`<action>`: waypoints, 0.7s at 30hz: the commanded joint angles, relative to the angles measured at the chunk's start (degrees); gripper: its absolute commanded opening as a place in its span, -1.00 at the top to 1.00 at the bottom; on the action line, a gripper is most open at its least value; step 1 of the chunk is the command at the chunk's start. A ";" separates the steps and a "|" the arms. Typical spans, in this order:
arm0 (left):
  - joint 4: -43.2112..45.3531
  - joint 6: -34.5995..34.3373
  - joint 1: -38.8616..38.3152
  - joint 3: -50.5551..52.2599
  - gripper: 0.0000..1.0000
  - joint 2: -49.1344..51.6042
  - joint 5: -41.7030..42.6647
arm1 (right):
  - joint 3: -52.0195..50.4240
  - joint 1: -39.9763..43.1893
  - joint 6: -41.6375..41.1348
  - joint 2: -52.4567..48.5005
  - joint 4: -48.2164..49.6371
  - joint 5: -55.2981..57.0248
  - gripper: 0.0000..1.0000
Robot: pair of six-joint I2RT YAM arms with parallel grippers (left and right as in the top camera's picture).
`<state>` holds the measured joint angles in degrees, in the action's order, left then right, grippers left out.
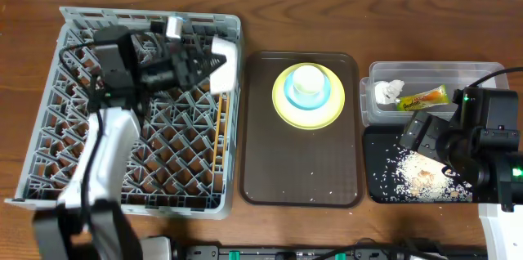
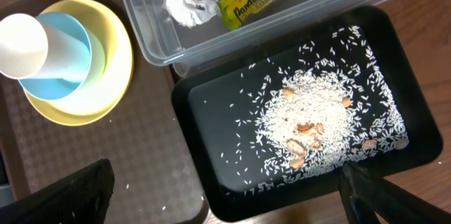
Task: Sort waste into correct bins and load items into the dishwasher
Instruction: 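Carry the white bowl left and place it into the dish rack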
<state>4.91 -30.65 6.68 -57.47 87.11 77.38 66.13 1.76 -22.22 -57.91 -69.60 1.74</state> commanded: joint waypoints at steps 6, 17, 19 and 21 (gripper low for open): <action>30.38 -31.74 3.34 -0.85 0.85 17.88 12.68 | 0.22 0.46 0.63 0.04 -0.07 0.37 -0.98; 37.86 -33.68 8.52 -0.83 0.67 22.18 12.63 | 0.22 0.46 0.63 0.04 -0.07 0.37 -0.98; 37.86 -32.50 9.53 -0.83 0.37 22.18 12.61 | 0.22 0.48 0.66 0.04 -0.07 0.37 -0.98; 37.86 -29.38 10.43 -0.83 -0.73 22.18 12.63 | 0.22 0.48 0.63 0.04 -0.04 0.37 -0.98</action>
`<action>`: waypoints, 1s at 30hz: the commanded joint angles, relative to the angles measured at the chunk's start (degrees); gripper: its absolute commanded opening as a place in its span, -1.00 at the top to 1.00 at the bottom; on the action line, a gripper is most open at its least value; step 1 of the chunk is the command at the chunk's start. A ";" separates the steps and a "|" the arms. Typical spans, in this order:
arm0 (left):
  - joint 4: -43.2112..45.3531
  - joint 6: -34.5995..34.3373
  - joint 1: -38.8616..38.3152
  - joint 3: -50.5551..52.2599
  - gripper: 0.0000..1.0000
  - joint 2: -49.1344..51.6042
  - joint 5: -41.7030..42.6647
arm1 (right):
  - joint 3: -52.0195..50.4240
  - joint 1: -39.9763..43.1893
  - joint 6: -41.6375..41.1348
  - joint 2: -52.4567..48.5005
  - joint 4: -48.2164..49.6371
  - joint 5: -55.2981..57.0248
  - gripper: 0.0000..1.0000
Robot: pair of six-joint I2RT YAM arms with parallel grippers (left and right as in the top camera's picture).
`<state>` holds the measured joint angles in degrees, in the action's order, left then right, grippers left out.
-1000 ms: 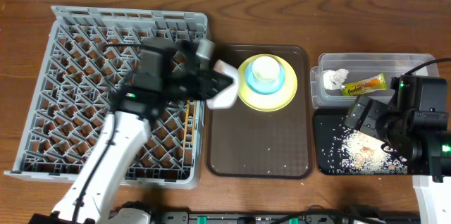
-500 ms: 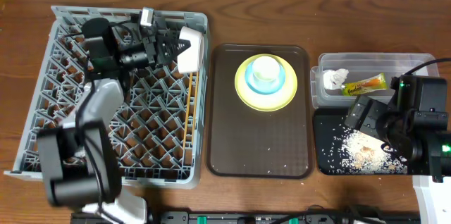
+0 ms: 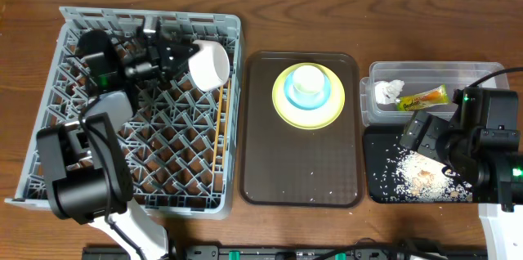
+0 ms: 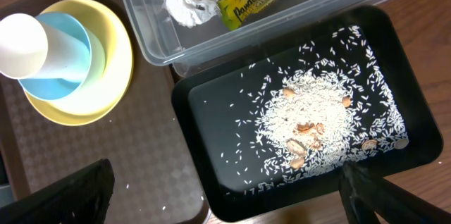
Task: Sort waste into correct bins and load items into the dishwasher
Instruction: 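Carry the white bowl left and place it into the dish rack, then release the bowl and move the left gripper toward the cup stack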
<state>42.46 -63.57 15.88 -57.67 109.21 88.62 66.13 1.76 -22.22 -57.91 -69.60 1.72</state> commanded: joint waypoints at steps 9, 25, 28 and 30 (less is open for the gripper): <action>0.31 5.03 5.70 -0.61 -0.83 0.09 1.44 | 0.22 0.46 0.63 0.04 -0.07 0.39 -0.98; 0.31 5.46 8.61 1.25 -0.84 0.09 1.40 | 0.22 0.46 0.63 0.04 -0.04 0.39 -0.99; 0.31 4.90 9.09 1.25 -0.84 0.07 1.44 | 0.20 0.46 0.63 0.02 -0.07 0.39 -0.98; 0.35 3.54 9.14 1.25 -0.84 -0.11 1.40 | 0.20 0.48 0.63 0.00 -0.07 0.39 -0.98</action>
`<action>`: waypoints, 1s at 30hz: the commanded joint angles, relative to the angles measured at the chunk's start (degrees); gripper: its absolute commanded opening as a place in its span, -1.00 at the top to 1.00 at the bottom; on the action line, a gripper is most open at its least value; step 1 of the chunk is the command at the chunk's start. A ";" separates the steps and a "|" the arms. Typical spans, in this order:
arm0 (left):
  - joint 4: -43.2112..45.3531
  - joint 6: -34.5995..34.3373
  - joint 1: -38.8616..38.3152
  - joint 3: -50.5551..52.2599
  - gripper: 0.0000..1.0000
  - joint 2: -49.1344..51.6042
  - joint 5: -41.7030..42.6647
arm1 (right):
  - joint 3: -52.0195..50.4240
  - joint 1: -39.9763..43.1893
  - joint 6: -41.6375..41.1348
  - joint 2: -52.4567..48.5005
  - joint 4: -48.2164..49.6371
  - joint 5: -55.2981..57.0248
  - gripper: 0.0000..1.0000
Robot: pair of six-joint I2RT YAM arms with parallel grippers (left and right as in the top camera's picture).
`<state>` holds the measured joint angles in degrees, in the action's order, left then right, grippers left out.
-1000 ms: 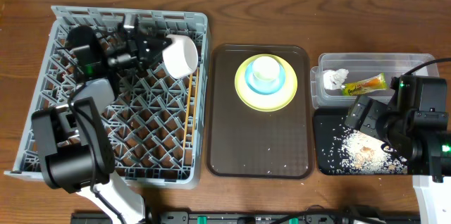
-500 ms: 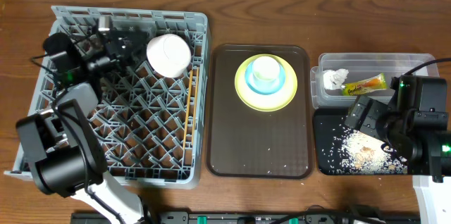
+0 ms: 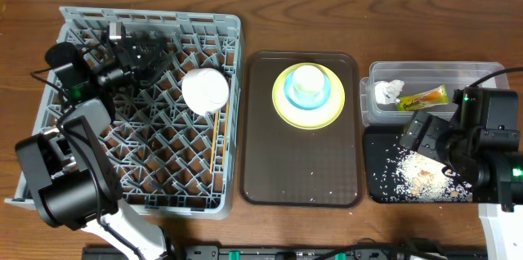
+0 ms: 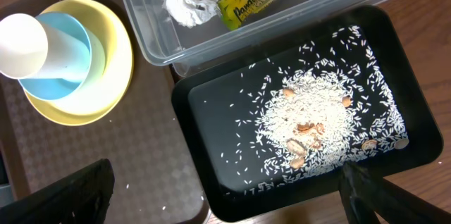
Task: Sort waste into correct bins and load items into the dishwasher
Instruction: 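Release the bowl and move the left gripper toward the cup stack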
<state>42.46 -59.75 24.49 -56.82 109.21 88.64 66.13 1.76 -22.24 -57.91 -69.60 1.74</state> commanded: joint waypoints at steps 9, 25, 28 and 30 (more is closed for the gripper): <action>10.45 -12.87 0.33 0.39 -0.86 -8.02 -1.49 | 0.20 0.46 0.68 -0.07 -0.07 0.37 -0.99; 1.38 -10.21 -14.14 0.37 -0.85 -24.02 -15.91 | 0.20 0.48 0.66 -0.11 -0.07 0.37 -0.99; -10.86 -1.14 -18.62 0.11 -0.85 -24.02 -19.15 | 0.20 0.48 0.68 -0.11 -0.09 0.37 -0.98; -20.87 6.47 -22.05 -0.74 -0.85 -24.02 -23.28 | 0.20 0.46 0.68 -0.11 -0.07 0.37 -0.98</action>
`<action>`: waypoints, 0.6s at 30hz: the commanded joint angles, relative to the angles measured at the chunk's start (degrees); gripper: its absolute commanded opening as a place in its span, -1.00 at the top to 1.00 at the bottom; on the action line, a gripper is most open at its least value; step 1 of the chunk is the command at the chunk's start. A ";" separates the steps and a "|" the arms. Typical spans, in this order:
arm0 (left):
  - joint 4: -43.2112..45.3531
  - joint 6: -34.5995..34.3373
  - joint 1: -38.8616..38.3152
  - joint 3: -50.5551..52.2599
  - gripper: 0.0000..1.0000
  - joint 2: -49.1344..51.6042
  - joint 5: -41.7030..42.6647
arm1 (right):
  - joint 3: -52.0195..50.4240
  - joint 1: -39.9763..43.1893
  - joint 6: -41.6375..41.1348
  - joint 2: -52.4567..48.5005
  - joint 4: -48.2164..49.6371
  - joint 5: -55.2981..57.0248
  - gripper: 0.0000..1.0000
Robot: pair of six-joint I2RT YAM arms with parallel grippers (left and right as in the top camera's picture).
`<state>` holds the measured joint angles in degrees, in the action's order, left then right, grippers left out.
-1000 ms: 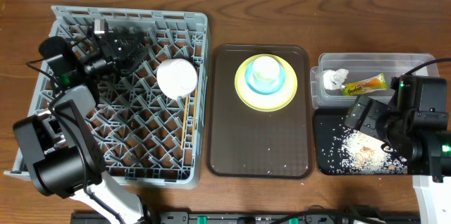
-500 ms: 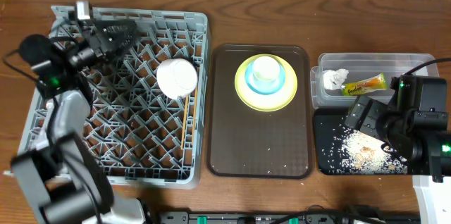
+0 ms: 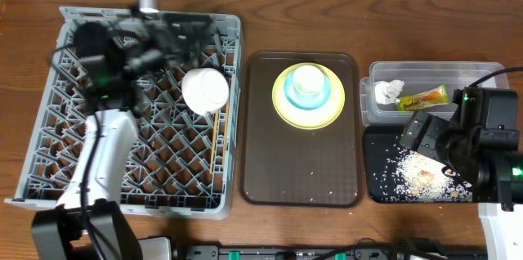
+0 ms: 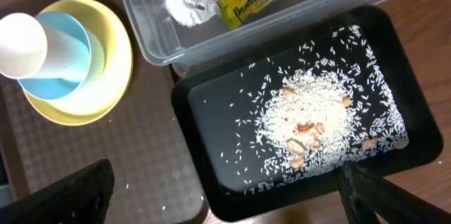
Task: Sort waste into correct bins and load items into the dishwasher
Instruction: 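Release the bowl and move the left gripper toward the cup stack, then lower the left gripper and grasp the white cup atop the stack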
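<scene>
A white bowl [image 3: 204, 90] lies upside down in the grey dish rack [image 3: 49, 129], near its right wall. My left gripper [image 3: 189, 31] hovers over the rack's far edge, open and empty, apart from the bowl. On the brown tray [image 3: 298, 162] stands a stack: yellow plate [image 3: 282, 106], blue bowl [image 4: 70, 69], white cup [image 4: 21, 44]. My right gripper [image 4: 225, 206] is open and empty over the near edge of the black bin [image 4: 211, 132], which holds rice and food scraps [image 4: 310, 129].
A clear bin [image 4: 141, 20] behind the black one holds a crumpled tissue and a yellow snack wrapper. A wooden stick [image 3: 215, 133] lies in the rack along its right wall. Rice grains dot the tray.
My left arm has moved from the rack's far left to its far middle edge, the gripper now pointing right above the rack. The white bowl and the right arm stayed put.
My left gripper first held the white bowl at the rack's far right corner, then held it tilted over the rack. A second ago the bowl lay upside down in the rack, let go. Now the gripper is clear of it. The right arm never moved.
</scene>
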<state>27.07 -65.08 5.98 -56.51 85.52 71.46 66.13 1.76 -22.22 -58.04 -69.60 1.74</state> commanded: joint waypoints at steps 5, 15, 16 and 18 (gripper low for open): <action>-29.22 26.25 -12.07 -7.52 -0.85 -0.33 -23.15 | 0.20 0.48 0.66 0.02 -0.07 0.37 -0.98; -58.03 51.01 -38.45 -22.97 -0.85 0.74 -66.64 | 0.20 0.46 0.63 0.02 -0.04 0.37 -0.99; -57.33 52.43 -41.31 -22.97 -0.85 0.90 -68.28 | 0.20 0.48 0.66 0.02 -0.11 0.37 -0.99; -56.02 54.55 -45.64 -22.95 -0.86 1.55 -71.73 | 0.20 0.48 0.66 0.02 -0.11 0.39 -0.99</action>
<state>-29.52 -19.90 -34.83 -78.76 85.78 12.25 66.11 1.76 -22.22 -58.02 -69.60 1.74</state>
